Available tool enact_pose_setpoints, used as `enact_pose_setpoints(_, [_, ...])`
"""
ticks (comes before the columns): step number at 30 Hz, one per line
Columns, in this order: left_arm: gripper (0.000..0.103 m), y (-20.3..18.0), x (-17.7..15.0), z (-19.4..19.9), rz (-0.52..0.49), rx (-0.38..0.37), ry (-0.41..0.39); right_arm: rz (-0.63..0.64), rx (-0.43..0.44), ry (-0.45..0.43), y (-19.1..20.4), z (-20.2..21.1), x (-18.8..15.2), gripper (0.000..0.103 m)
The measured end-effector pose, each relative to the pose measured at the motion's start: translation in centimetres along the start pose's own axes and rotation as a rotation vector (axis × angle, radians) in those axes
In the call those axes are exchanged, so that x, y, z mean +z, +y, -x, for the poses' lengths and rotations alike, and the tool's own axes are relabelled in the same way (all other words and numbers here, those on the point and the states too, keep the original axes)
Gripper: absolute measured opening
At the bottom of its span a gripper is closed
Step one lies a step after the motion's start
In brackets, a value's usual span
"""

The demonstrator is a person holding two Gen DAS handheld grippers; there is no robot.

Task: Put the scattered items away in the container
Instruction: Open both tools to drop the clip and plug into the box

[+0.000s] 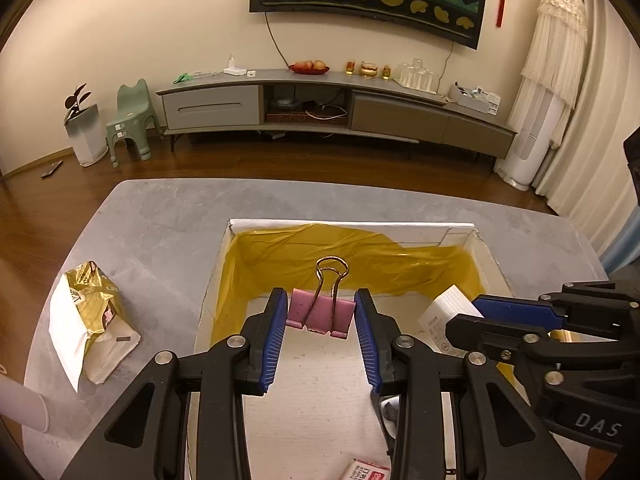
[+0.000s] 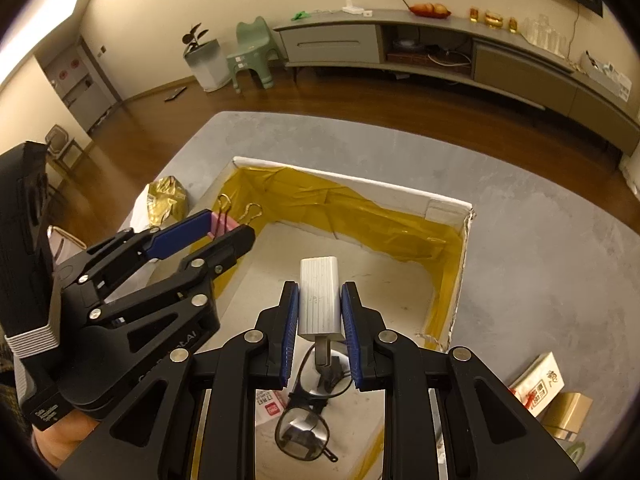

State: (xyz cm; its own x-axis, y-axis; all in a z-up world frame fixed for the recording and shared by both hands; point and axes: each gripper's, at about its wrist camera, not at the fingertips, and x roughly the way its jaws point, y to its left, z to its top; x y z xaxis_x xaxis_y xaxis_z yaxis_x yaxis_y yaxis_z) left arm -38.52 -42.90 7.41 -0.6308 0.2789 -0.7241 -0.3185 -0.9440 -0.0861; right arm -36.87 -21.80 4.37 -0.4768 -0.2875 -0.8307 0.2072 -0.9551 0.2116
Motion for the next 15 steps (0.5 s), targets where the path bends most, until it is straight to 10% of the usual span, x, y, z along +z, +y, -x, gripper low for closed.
enact_pose_setpoints(8, [0.036, 0.8, 0.1, -1.1, 0.029, 0.044, 0.014, 0.021, -0.025, 0.014, -0.3, -1.7, 0.6, 0.024])
enact_pose_setpoints(12, [0.068, 1.5, 0.1, -1.2, 0.072, 0.086, -0.001, 0.012, -0.030, -0.008, -0.9, -1.8, 0.3, 0.032])
enact_pose_setpoints(15, [0.068, 2.1, 0.1, -0.4, 0.113, 0.048, -0.022, 0.003, -0.020, -0.036, -1.4, -0.5, -0.5, 0.032])
